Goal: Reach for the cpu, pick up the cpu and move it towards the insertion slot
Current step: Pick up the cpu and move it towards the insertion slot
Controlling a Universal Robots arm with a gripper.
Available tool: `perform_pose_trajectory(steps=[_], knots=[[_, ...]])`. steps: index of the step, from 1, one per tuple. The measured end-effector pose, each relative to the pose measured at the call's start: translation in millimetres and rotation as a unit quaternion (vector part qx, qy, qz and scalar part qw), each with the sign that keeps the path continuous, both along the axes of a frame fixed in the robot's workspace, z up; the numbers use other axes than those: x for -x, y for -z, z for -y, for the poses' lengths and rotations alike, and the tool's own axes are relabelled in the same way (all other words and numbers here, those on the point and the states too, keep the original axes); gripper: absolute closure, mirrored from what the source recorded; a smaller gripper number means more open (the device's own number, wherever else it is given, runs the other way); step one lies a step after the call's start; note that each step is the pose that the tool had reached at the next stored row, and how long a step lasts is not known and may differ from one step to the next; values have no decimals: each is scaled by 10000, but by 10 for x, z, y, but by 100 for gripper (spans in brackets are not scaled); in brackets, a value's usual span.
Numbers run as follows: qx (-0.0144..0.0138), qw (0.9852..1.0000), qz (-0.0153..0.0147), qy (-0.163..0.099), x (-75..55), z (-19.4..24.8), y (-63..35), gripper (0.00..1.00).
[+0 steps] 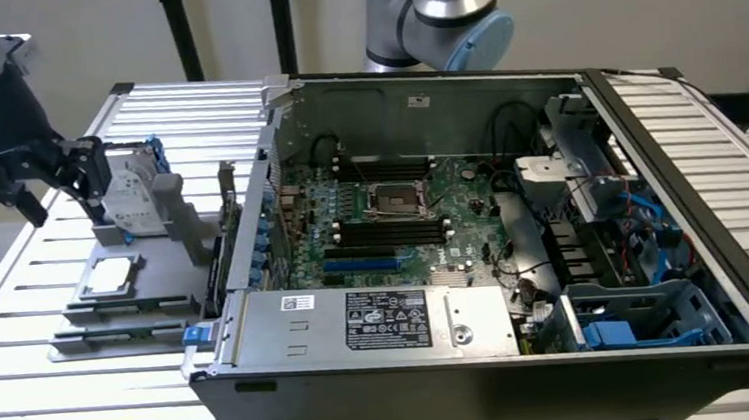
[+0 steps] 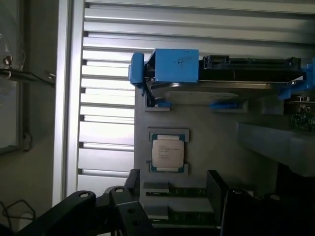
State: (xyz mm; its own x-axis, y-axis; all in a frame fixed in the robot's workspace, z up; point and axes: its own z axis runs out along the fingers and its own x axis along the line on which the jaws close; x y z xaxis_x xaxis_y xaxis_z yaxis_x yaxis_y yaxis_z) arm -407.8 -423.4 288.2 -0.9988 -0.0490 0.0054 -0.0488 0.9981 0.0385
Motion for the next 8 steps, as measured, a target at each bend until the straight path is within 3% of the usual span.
perform_pose_trajectory(steps=[8], knots=[[0, 10000, 0, 0, -1, 1, 147, 35]])
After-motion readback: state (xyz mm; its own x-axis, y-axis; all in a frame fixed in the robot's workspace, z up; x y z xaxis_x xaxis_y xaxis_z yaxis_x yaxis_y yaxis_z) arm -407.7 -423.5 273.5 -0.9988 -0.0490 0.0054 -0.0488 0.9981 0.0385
